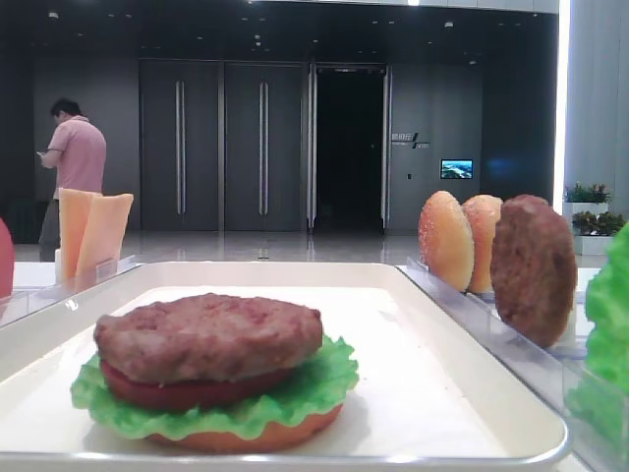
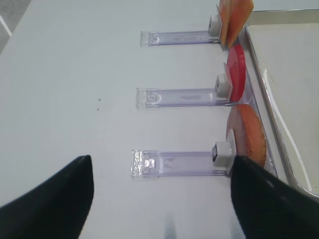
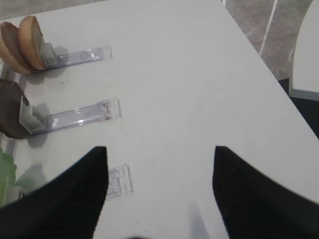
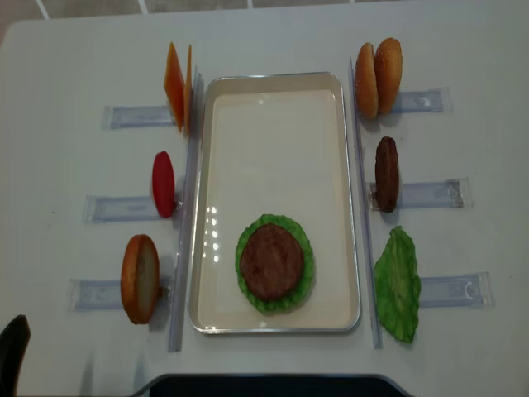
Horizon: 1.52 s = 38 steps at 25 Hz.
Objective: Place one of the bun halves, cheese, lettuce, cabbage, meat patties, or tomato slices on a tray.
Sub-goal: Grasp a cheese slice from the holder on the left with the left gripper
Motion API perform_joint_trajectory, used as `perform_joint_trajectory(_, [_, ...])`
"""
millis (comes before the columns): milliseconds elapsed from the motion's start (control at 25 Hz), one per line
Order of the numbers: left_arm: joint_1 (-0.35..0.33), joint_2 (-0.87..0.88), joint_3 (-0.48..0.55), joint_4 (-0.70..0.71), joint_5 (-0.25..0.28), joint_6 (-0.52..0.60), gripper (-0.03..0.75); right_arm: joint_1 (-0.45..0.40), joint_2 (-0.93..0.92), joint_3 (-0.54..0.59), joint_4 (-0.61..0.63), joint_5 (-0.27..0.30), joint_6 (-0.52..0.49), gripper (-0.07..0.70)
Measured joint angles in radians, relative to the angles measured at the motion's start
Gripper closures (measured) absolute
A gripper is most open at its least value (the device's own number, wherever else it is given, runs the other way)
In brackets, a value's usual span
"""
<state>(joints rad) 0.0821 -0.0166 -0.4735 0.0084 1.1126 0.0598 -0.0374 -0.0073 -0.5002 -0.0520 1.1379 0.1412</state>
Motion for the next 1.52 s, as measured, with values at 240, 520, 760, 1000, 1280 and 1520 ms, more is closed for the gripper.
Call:
perform_joint_trajectory(240, [0.000,0.000,0.000,0.000,0.000,0.000,0.055,0.000,0.000,0.000,0.000,0.000,0.000,0.171])
perform_joint_trajectory(520, [0.000,0.000,0.000,0.000,0.000,0.000,0.055,0.000,0.000,0.000,0.000,0.000,0.000,0.171])
perform_joint_trajectory(760, [0.000,0.022,0.000,0.000,0.000,0.000,0.055,0.000,0.000,0.000,0.000,0.000,0.000,0.171])
perform_joint_trajectory(1000, [0.000,0.167,0.000,0.000,0.000,-0.017,0.055,0.000,0.000,0.000,0.000,0.000,0.000,0.171])
perform_joint_trajectory(1280, [0.000,0.354,-0.024,0.000,-0.006,-0.047,0.055,0.000,0.000,0.000,0.000,0.000,0.000,0.171])
perform_joint_trajectory(1520, [0.000,0.499,-0.092,0.000,-0.034,-0.049,0.055,0.000,0.000,0.000,0.000,0.000,0.000,0.171])
